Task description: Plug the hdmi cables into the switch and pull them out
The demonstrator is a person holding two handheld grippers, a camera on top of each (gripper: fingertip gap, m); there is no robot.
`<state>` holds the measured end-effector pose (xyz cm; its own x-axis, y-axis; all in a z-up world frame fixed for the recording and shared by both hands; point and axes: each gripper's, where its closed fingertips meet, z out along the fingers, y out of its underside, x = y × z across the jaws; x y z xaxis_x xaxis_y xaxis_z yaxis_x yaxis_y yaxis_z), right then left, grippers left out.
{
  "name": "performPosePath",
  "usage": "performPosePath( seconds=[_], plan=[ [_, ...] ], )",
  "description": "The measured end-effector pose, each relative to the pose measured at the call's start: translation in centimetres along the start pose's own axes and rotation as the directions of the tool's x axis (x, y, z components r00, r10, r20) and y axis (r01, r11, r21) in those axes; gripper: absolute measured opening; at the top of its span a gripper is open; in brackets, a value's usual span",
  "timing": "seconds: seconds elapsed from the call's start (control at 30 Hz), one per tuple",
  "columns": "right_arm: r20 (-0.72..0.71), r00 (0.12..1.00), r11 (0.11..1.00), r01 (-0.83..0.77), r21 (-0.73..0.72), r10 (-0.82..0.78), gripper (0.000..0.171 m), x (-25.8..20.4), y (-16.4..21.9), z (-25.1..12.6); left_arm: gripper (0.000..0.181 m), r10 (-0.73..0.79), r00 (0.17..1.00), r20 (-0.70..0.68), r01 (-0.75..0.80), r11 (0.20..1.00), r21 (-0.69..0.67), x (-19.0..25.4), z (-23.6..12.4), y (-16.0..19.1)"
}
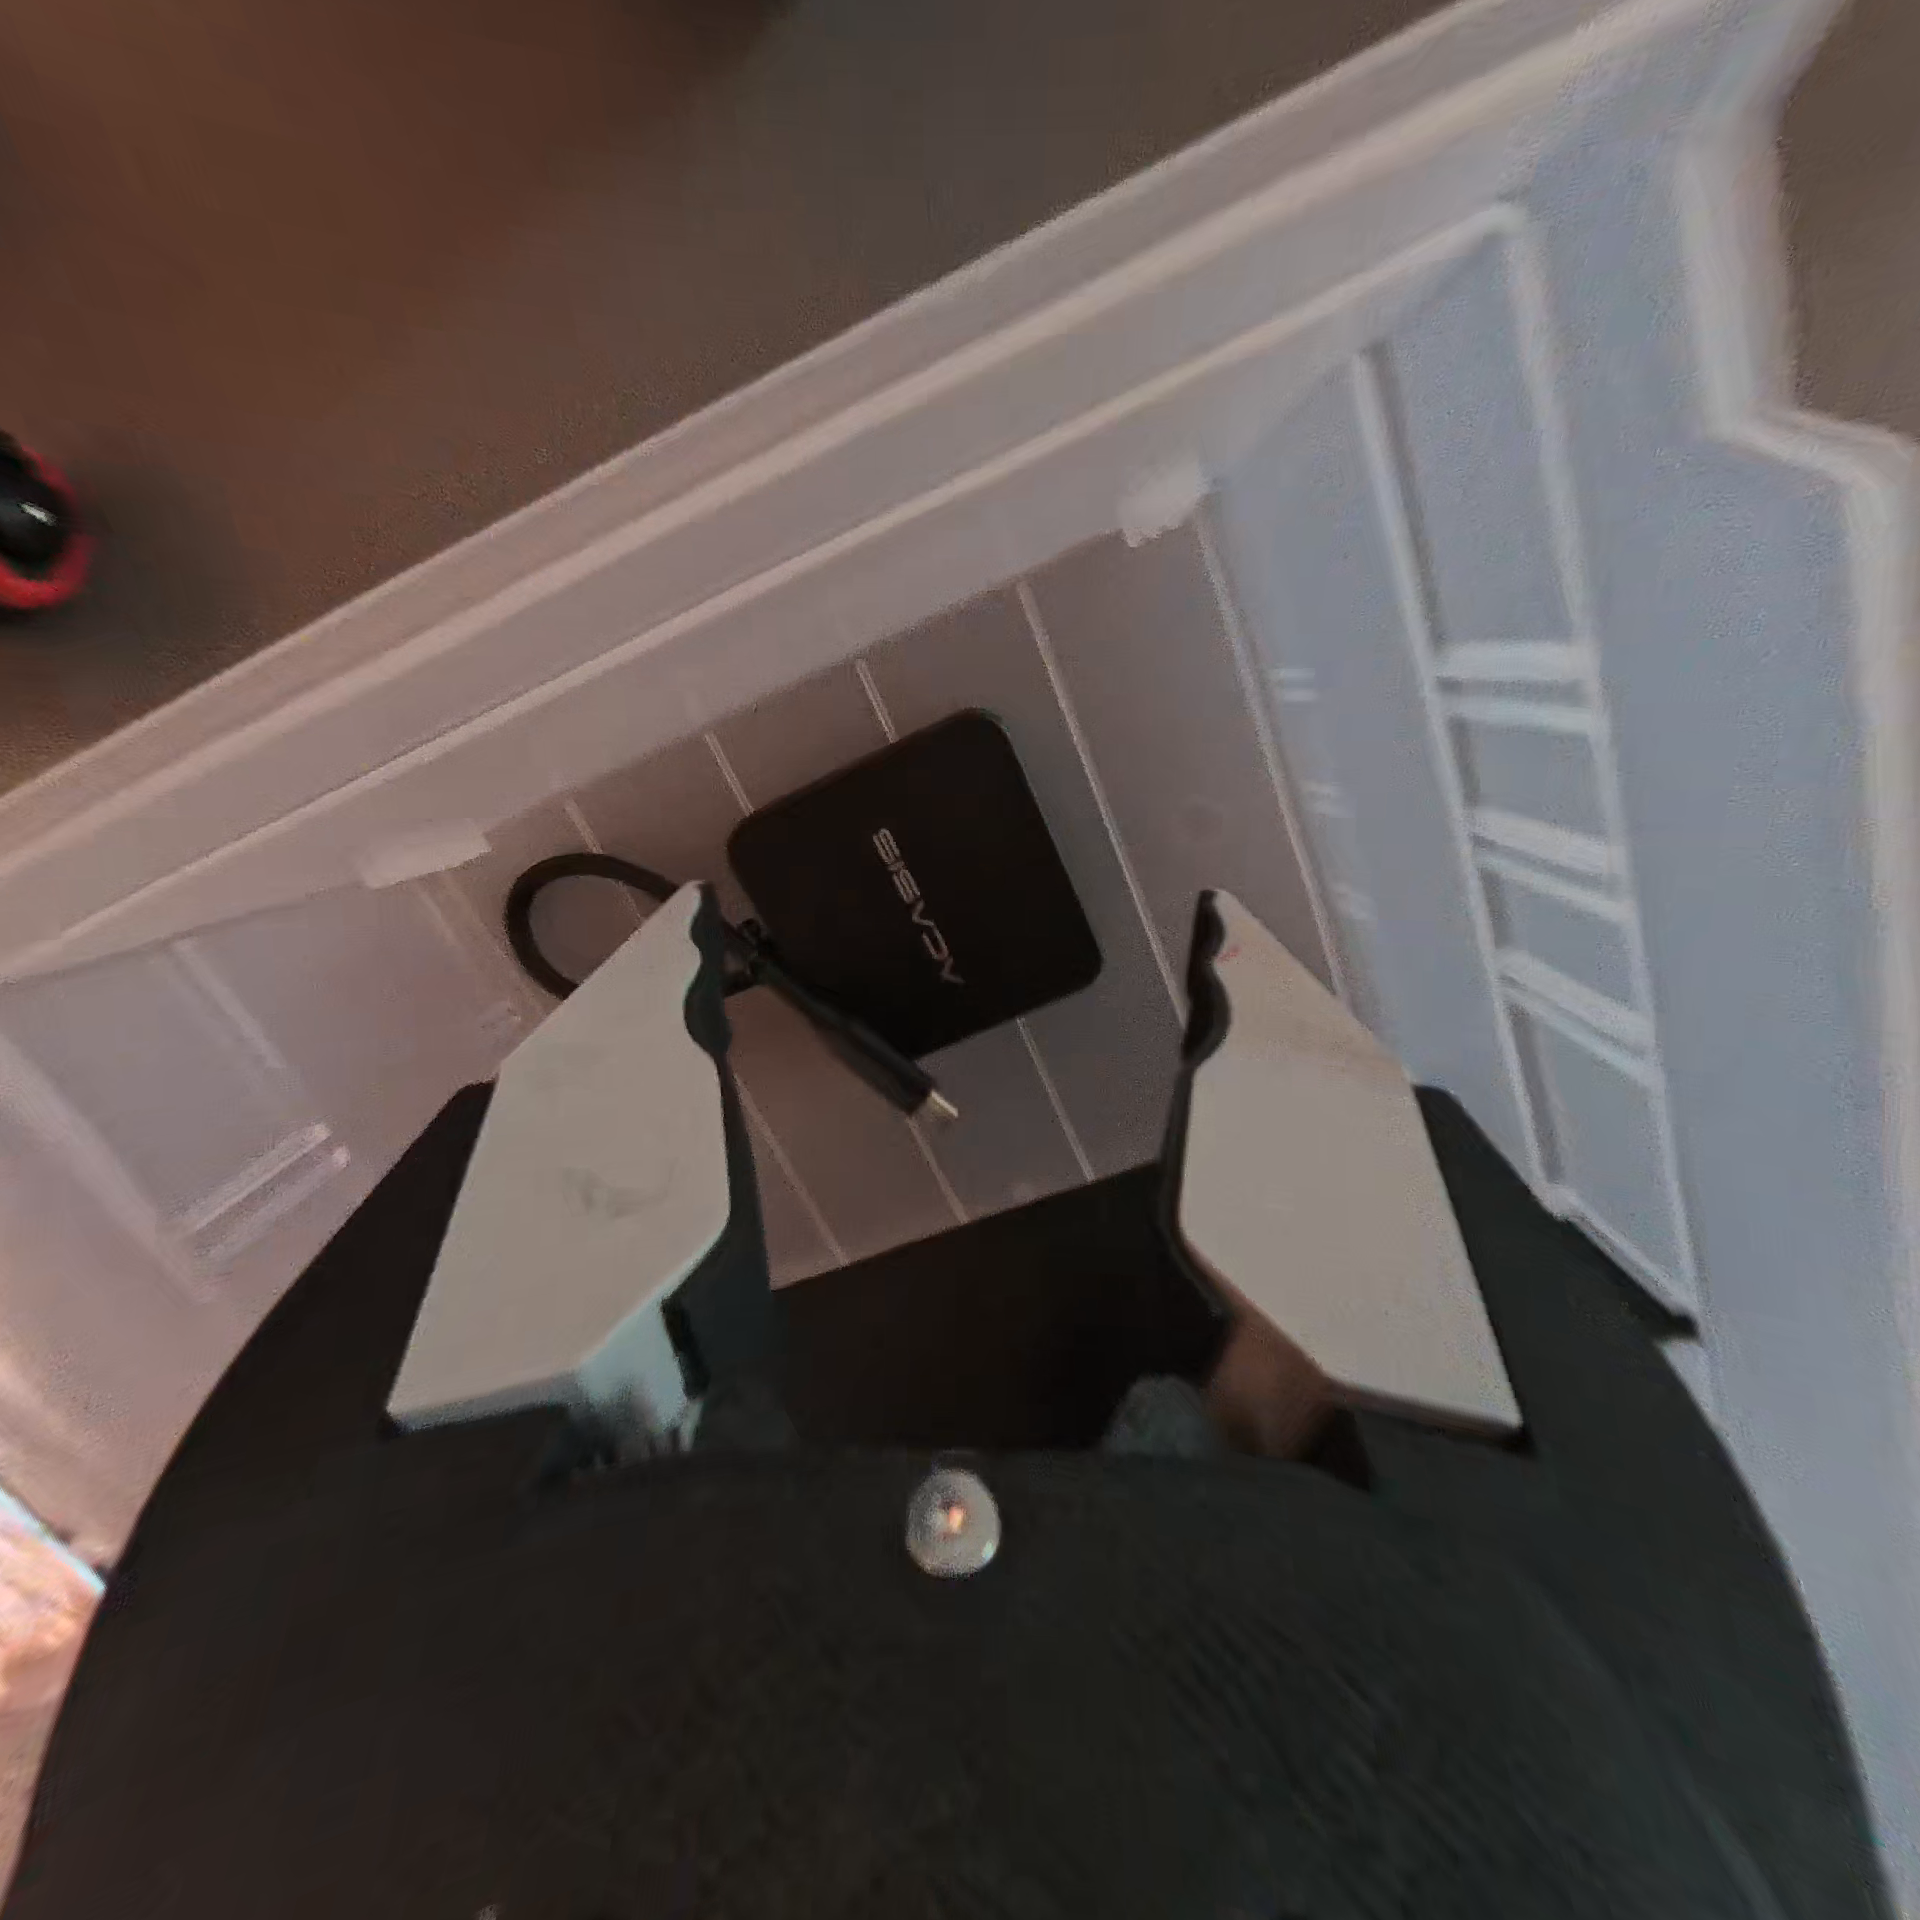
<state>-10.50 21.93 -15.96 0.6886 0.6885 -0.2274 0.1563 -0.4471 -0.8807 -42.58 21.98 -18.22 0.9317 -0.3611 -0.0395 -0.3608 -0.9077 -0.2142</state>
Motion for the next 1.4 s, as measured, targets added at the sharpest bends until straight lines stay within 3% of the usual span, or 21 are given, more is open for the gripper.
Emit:
performPosePath(
  seconds=[0.07,0.13,0.33,0.47,0.63,0.77,0.87,1.0,1.17,1.3,1.4],
  plan=[
    [0.003,1.000,1.000,0.001,-0.002,-0.001,0.065,-0.1,0.0,0.0,0.080,-0.035,0.999,0.007,0.035,0.996,-0.078,-0.6,1.8,0.6],
    [0.004,1.000,1.000,0.001,0.000,-0.001,0.064,-0.1,0.0,0.0,0.069,-0.065,0.998,-0.016,0.063,0.996,-0.068,-0.9,2.5,0.0],
    [0.015,1.000,1.000,-0.016,0.004,0.016,0.063,-0.1,0.0,0.0,0.069,-0.015,1.000,-0.005,0.014,0.997,-0.082,-1.7,1.7,0.3],
    [0.015,1.000,1.000,-0.017,0.006,0.016,0.063,-0.1,-0.1,0.0,0.069,0.031,0.999,0.042,-0.030,1.000,-0.007,-2.1,-2.0,-0.3],
    [0.014,1.000,1.000,-0.014,0.006,0.014,0.062,-0.1,-0.1,0.0,0.068,0.104,0.987,0.126,-0.122,0.982,0.144,-1.3,-9.7,-2.0],
    [0.018,1.000,1.000,-0.009,0.020,0.009,0.062,-0.2,-0.3,-0.1,0.068,0.275,0.958,0.088,-0.288,0.917,0.275,5.6,-14.8,-3.5],
    [0.032,0.999,0.997,0.010,0.075,-0.012,0.063,-0.5,-1.2,-0.6,0.068,0.490,0.871,0.029,-0.478,0.832,0.280,13.4,-15.0,-2.3],
    [0.001,1.000,0.995,0.027,0.091,-0.027,0.063,0.2,-1.5,-1.1,0.069,0.662,0.749,0.018,-0.637,0.713,0.293,22.2,-11.9,-0.7],
    [-0.035,0.999,0.994,0.016,0.106,-0.013,0.063,1.5,-1.9,-1.6,0.069,0.766,0.629,-0.133,-0.689,0.628,0.362,32.7,-5.6,1.4],
    [-0.083,0.996,0.993,0.029,0.112,-0.019,0.063,2.8,-2.0,-2.2,0.071,0.771,0.609,-0.189,-0.671,0.627,0.396,36.7,-1.2,1.3],
    [-0.107,0.994,0.994,0.031,0.108,-0.019,0.063,3.6,-2.0,-2.2,0.073,0.756,0.614,-0.226,-0.593,0.632,0.500,38.4,-1.4,-0.4]
  ],
)
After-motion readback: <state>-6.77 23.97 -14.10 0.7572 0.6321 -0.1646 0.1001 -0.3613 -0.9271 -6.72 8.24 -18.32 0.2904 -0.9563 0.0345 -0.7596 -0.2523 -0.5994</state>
